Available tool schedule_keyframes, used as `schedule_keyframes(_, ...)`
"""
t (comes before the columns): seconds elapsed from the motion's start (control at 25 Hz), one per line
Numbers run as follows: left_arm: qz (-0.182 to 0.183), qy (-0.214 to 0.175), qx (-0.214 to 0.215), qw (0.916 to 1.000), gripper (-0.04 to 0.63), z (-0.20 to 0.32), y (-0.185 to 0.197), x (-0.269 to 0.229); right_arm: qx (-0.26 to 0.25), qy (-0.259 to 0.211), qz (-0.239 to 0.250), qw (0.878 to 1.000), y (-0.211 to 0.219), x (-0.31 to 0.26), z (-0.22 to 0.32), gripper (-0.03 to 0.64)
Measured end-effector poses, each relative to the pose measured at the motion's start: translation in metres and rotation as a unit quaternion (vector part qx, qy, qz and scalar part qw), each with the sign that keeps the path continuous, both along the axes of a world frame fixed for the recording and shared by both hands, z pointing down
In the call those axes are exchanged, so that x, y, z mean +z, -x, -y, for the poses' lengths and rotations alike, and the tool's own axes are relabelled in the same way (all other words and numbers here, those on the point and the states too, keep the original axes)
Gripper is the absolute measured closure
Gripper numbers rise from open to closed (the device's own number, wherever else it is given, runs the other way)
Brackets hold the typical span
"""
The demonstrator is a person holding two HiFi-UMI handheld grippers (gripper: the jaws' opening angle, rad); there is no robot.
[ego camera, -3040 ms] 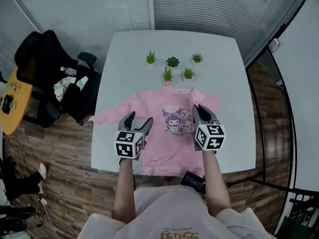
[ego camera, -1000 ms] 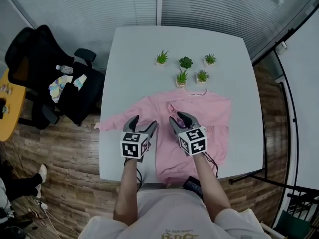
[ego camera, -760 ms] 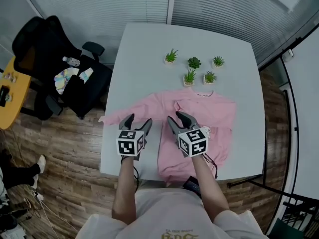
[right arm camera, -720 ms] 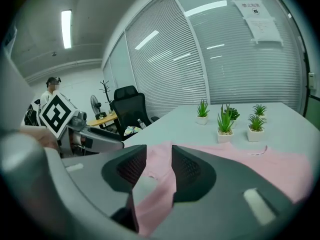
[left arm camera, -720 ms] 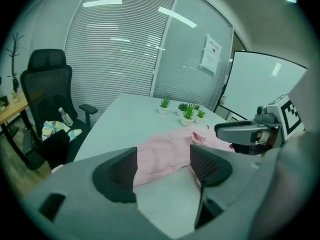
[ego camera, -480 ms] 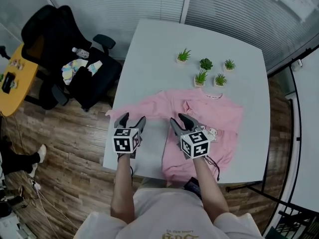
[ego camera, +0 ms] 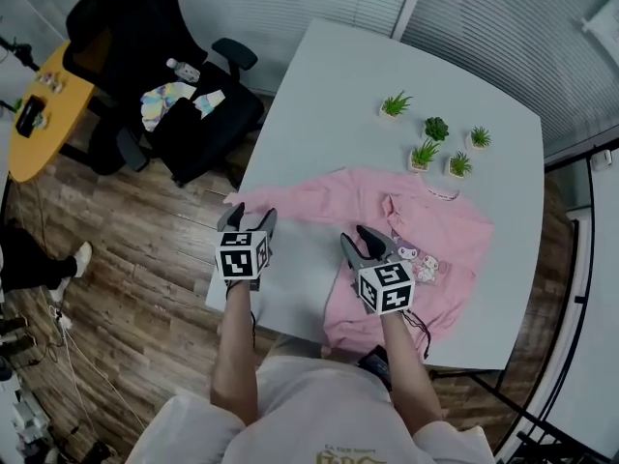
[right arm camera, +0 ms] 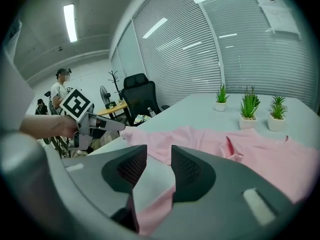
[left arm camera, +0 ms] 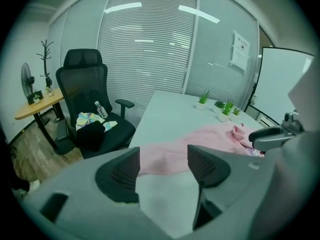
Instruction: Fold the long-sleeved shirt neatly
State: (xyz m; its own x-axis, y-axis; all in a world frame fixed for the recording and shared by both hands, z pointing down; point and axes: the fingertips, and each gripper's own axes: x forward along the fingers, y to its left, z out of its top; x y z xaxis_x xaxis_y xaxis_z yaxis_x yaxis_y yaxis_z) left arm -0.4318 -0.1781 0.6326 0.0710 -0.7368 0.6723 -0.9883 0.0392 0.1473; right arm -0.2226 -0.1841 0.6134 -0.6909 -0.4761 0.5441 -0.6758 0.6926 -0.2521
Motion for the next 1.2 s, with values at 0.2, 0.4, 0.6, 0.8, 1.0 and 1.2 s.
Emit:
schedule_keyframes(0.2, 0.003, 0.001, -0.030, 0.9996, 0.299, -0.004, 0.024, 0.006, -0.015, 0.009, -0.006, 1.000, 0.008, 0.005, -0.010, 0.449)
schedule_keyframes(0.4, 0.017, 0.009, -0.058, 0.9981, 0.344, -0.002, 0.047, 0.015, -0.010, 0.021, -0.005, 1.000, 0.006, 0.010, -0.014, 0.454)
schedule_keyframes(0.6, 0.032, 0.025, -0.082, 0.9958, 0.436, -0.003, 0.065, 0.024, -0.007, 0.029, -0.007, 1.000, 0.005, 0.012, -0.018, 0.457)
schedule_keyframes(0.8, 0.028, 0.037, -0.080, 0.9957, 0.488, -0.005, 0.063, 0.031, 0.000, 0.037, -0.001, 0.999, 0.002, 0.012, -0.020, 0.460)
schedule_keyframes(1.0, 0.044, 0.056, -0.070, 0.9950, 0.542, -0.009, 0.058, 0.041, 0.007, 0.038, 0.002, 0.999, -0.003, 0.011, -0.020, 0.468)
schedule_keyframes(1.2, 0.056, 0.053, -0.066, 0.9948, 0.563, -0.010, 0.054, 0.038, 0.021, 0.036, 0.006, 0.999, -0.013, 0.006, -0.022, 0.474)
